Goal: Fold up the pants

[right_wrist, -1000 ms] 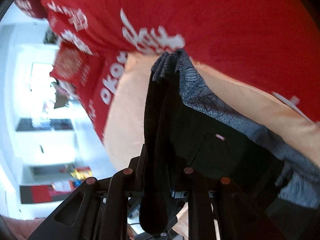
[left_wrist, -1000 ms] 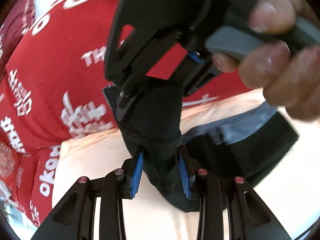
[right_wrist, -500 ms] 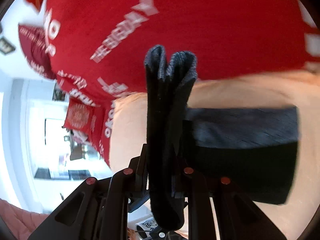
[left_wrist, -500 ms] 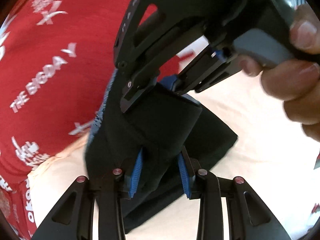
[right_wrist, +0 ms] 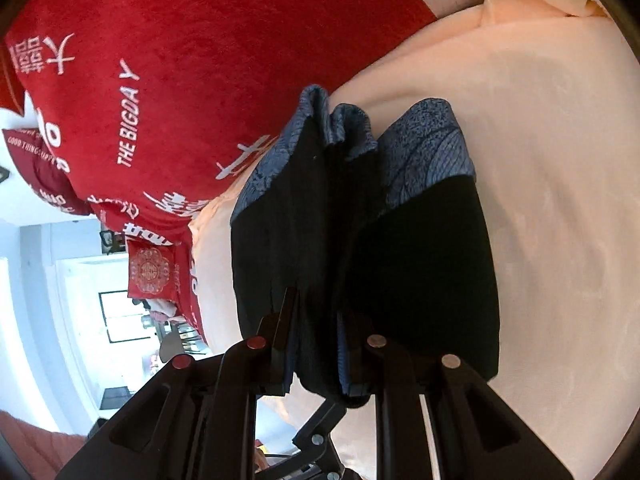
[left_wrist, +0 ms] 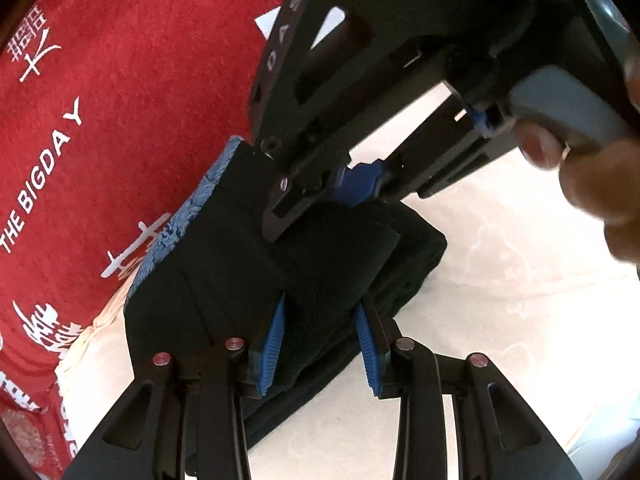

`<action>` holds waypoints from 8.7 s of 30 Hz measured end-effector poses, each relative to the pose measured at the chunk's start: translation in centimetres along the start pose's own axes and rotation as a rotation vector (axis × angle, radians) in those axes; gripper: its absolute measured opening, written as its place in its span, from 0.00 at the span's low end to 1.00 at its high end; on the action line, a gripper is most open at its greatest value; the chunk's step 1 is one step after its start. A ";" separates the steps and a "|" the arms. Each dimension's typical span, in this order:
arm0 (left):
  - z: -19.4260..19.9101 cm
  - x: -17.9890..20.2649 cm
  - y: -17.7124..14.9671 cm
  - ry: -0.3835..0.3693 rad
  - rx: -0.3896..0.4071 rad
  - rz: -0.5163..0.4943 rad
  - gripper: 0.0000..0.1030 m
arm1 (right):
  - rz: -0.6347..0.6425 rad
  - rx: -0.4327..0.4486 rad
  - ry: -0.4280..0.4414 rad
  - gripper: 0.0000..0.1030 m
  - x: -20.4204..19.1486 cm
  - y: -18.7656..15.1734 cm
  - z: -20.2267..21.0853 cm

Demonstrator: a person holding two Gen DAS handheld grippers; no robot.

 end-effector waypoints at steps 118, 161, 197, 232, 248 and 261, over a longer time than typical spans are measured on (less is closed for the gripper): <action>-13.9 -22.8 -10.6 -0.401 -0.548 0.716 0.99 | 0.015 0.021 -0.211 0.80 5.3 0.4 3.0; -5.9 -22.3 -9.6 -0.446 -0.385 0.688 0.55 | -0.007 -0.065 0.050 0.32 2.2 0.0 1.9; -2.6 -20.0 -19.4 -0.113 -0.533 0.556 0.99 | -0.027 0.058 -0.491 0.69 2.6 -13.1 2.4; 11.0 -21.0 -18.6 -0.053 -0.483 0.523 0.99 | 0.083 0.067 -0.753 1.00 -11.1 -21.5 1.5; 14.2 -23.0 -18.6 -0.016 -0.400 0.478 0.99 | 0.143 0.098 -0.821 1.00 -15.8 -23.6 1.0; 15.3 -22.5 -18.7 -0.006 -0.445 0.549 0.99 | 0.168 0.074 -0.818 1.00 -16.9 -23.7 1.7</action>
Point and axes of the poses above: each gripper's, at about its wrist camera, not at the fingertips, and z roughly against the way its jaws point, x to its right, y to its top, the point moved 4 cm from there along -z, roughly the way its jaws point, and after that the axes turned 12 degrees about y, right-handed, at the moved point
